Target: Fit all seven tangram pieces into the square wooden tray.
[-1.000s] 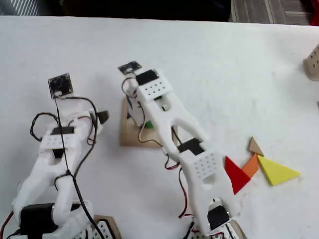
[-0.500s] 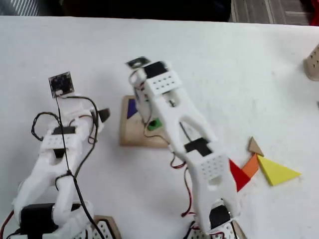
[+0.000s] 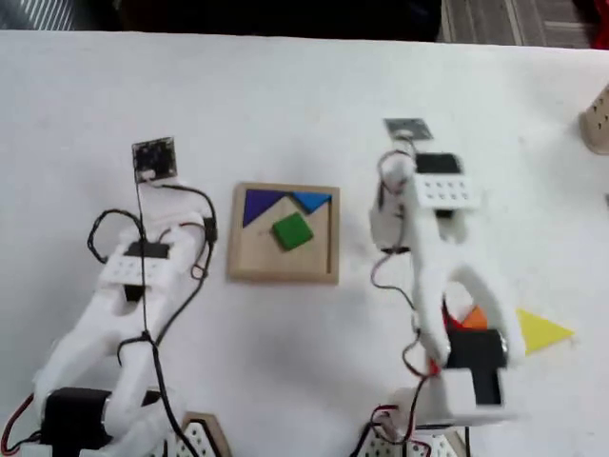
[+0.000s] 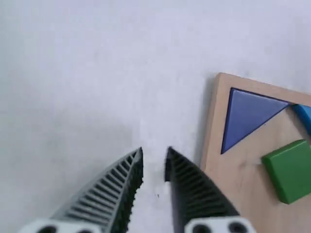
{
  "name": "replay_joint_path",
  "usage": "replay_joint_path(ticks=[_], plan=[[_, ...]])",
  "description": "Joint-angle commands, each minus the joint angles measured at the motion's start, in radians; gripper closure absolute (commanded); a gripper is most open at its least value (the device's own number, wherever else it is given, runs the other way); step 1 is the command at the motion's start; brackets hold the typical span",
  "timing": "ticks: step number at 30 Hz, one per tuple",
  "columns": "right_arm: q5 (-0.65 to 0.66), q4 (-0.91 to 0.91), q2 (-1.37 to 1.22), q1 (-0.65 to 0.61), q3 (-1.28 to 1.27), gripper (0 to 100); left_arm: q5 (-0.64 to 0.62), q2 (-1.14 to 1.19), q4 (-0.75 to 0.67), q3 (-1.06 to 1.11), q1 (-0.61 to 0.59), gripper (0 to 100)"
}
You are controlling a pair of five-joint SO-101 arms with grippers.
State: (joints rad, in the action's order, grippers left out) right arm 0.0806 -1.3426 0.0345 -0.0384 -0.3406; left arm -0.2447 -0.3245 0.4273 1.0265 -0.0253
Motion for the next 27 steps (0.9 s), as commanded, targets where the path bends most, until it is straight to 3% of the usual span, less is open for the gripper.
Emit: replay_joint_path(ticks=[1,8,14,19,23,27], plan=[[-0.003,0.134,0.191,0.105,-0.242,98.1,0.0,-0.044,-0.018,-0.02,0.056,95],[0.092,0.196,0.387,0.357,-0.476,97.9,-0.008,-0.044,-0.018,-0.029,0.302,98],[0.331,0.2,0.414,0.498,-0.623,98.0,-0.011,-0.036,-0.018,-0.098,0.469,98],[0.423,0.234,0.409,0.619,-0.678,98.0,-0.011,-0.027,-0.026,-0.133,0.624,98],[0.463,0.283,0.409,0.634,-0.71,98.0,-0.011,0.139,-0.025,-0.204,0.654,98],[0.465,0.285,0.409,0.63,-0.712,98.0,-0.011,0.375,-0.018,-0.351,0.598,98]])
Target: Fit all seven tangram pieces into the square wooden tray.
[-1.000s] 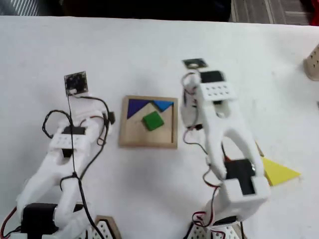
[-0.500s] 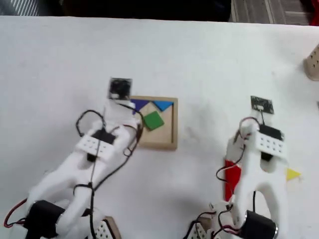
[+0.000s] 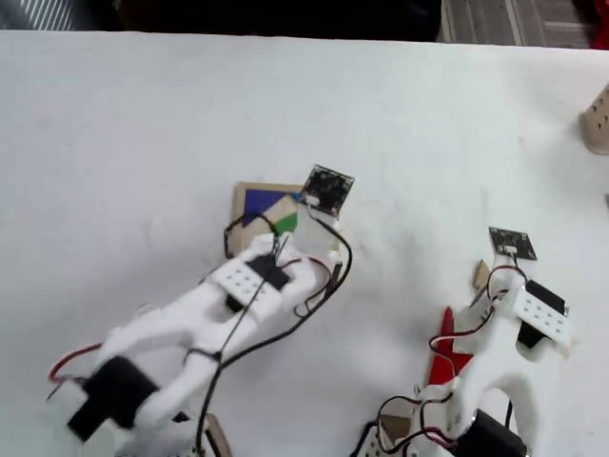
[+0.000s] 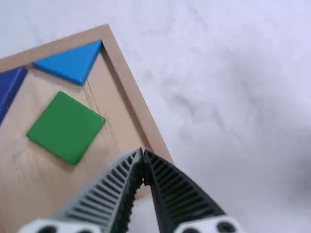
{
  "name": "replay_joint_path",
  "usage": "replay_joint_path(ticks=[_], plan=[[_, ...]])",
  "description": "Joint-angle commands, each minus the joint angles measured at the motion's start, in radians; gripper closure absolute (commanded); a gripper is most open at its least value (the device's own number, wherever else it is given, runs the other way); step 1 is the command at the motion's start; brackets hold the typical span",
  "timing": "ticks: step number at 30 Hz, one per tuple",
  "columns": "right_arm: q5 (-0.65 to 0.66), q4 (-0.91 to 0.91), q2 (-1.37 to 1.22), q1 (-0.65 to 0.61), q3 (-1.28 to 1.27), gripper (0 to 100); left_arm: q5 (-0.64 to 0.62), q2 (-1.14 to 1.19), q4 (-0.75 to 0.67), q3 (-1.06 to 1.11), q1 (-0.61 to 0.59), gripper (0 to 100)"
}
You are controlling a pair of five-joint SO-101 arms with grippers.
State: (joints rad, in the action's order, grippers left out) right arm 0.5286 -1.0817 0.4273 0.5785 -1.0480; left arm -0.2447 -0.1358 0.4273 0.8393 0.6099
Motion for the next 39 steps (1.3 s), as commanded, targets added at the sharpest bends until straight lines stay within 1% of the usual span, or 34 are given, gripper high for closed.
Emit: replay_joint_path(ticks=[1,8,13,16,21,27,29,32,35,37,39], plan=[[0.017,0.024,0.016,0.013,-0.005,98.0,-0.011,0.219,-0.018,-0.196,-0.053,98],[0.018,0.025,0.016,0.012,-0.005,98.0,-0.011,0.242,-0.017,-0.229,-0.07,98],[0.018,0.025,0.016,0.012,-0.005,98.0,-0.011,0.254,-0.018,-0.272,-0.143,98],[0.018,0.025,0.016,0.012,-0.005,98.0,-0.011,0.314,-0.011,-0.327,-0.177,98],[0.018,0.025,0.016,0.012,-0.005,98.0,-0.011,0.375,-0.009,-0.399,-0.162,98],[0.018,0.028,0.016,0.012,-0.005,97.9,-0.005,0.371,-0.009,-0.402,-0.136,98],[0.018,0.038,0.016,0.012,-0.005,97.9,-0.002,0.344,0.038,-0.397,-0.136,98],[0.018,0.038,0.015,0.012,-0.005,97.9,0.002,0.252,0.186,-0.393,-0.125,98],[0.018,0.038,0.015,0.012,-0.005,97.9,0.094,0.173,0.333,-0.393,-0.125,98],[0.018,0.038,0.015,0.012,-0.005,97.9,0.129,0.168,0.384,-0.394,-0.128,98],[0.018,0.038,0.015,0.004,-0.006,98.0,0.127,0.197,0.387,-0.397,-0.136,98]])
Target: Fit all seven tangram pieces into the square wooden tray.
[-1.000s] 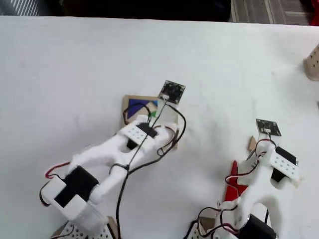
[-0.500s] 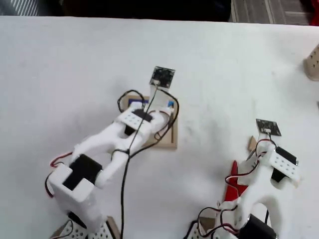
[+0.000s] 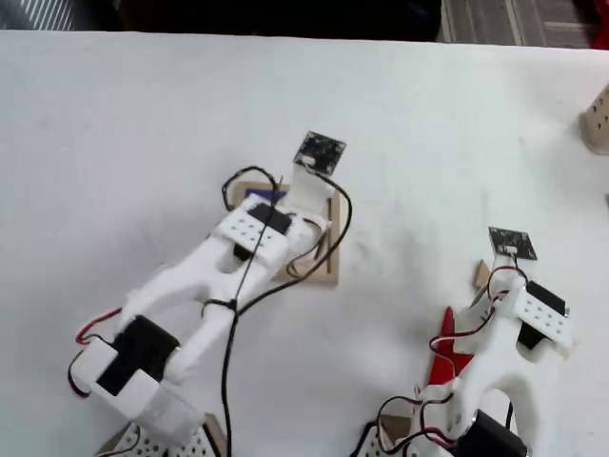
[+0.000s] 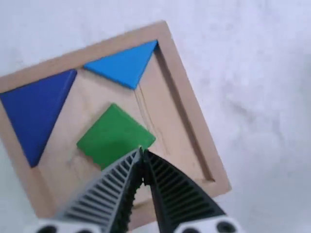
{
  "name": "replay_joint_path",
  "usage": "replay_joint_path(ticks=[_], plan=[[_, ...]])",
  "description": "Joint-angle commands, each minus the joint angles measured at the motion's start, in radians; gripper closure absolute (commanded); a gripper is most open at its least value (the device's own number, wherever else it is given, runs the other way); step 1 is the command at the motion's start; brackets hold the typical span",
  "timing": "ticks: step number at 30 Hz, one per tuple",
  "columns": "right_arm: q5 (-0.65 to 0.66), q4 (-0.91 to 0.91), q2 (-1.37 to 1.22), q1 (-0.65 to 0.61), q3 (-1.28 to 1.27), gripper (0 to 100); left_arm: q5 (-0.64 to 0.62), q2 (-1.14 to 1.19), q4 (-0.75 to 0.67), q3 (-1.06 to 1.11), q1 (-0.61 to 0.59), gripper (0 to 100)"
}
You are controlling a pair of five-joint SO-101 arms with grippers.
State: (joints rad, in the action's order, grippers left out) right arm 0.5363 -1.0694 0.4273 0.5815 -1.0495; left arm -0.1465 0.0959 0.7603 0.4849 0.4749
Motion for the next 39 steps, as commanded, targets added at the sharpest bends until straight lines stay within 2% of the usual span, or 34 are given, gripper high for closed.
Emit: replay_joint_path(ticks=[1,8,14,23,27,29,34,39], plan=[[0.011,0.025,0.015,-0.01,-0.006,98.0,0.029,-0.013,0.054,-0.049,-0.007,98],[0.011,0.027,0.024,-0.019,-0.02,98.0,0.031,0.159,0.06,-0.163,-0.013,98],[0.011,0.027,0.024,-0.019,-0.02,98.0,0.032,0.282,0.066,-0.305,-0.076,98],[0.011,0.027,0.024,-0.022,-0.02,98.0,0.035,0.176,0.252,-0.35,-0.015,98],[0.011,0.027,0.024,-0.022,-0.02,98.0,0.035,0.124,0.336,-0.345,-0.053,98],[0.011,0.027,0.024,-0.022,-0.02,98.0,0.035,0.124,0.327,-0.313,-0.097,98],[0.011,0.027,0.024,-0.022,-0.02,98.0,0.035,0.139,0.195,-0.206,-0.213,98],[0.011,0.027,0.024,-0.024,-0.02,98.0,0.028,0.245,0.123,-0.261,-0.216,98]])
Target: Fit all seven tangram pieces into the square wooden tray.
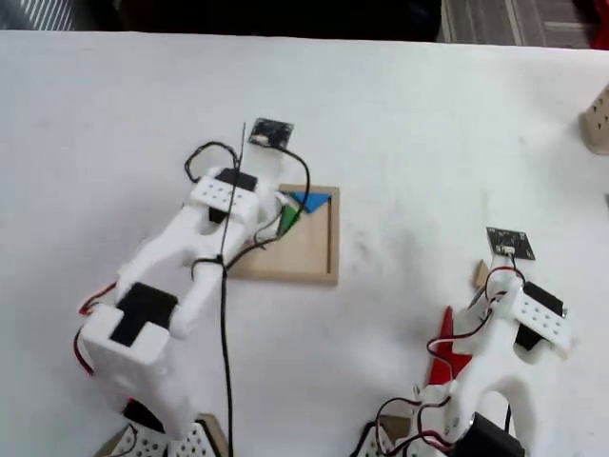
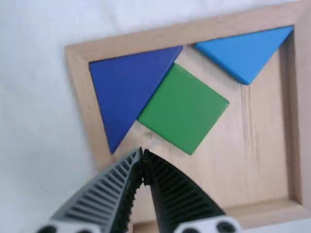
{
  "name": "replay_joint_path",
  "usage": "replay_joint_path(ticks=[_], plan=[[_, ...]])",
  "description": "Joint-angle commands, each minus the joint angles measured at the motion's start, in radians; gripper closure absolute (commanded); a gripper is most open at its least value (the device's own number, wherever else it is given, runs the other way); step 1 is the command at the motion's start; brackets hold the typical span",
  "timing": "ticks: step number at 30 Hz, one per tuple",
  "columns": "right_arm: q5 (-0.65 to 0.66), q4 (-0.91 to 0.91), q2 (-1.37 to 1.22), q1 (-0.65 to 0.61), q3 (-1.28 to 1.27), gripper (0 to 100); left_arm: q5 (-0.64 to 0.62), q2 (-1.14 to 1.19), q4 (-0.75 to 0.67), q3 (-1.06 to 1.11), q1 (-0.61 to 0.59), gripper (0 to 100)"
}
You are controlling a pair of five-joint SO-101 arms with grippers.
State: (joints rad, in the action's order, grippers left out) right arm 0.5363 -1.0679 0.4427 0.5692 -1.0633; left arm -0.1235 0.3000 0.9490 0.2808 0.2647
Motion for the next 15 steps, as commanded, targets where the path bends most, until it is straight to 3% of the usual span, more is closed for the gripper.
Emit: replay_joint_path(ticks=[1,8,15], plan=[[0.011,0.025,0.008,-0.012,-0.006,98.0,0.003,0.065,-0.077,-0.081,-0.001,98],[0.011,0.025,0.008,-0.012,-0.006,98.0,-0.077,0.199,-0.078,-0.242,0.024,98],[0.011,0.025,0.008,-0.012,-0.006,98.0,-0.08,0.205,-0.077,-0.25,0.065,98]])
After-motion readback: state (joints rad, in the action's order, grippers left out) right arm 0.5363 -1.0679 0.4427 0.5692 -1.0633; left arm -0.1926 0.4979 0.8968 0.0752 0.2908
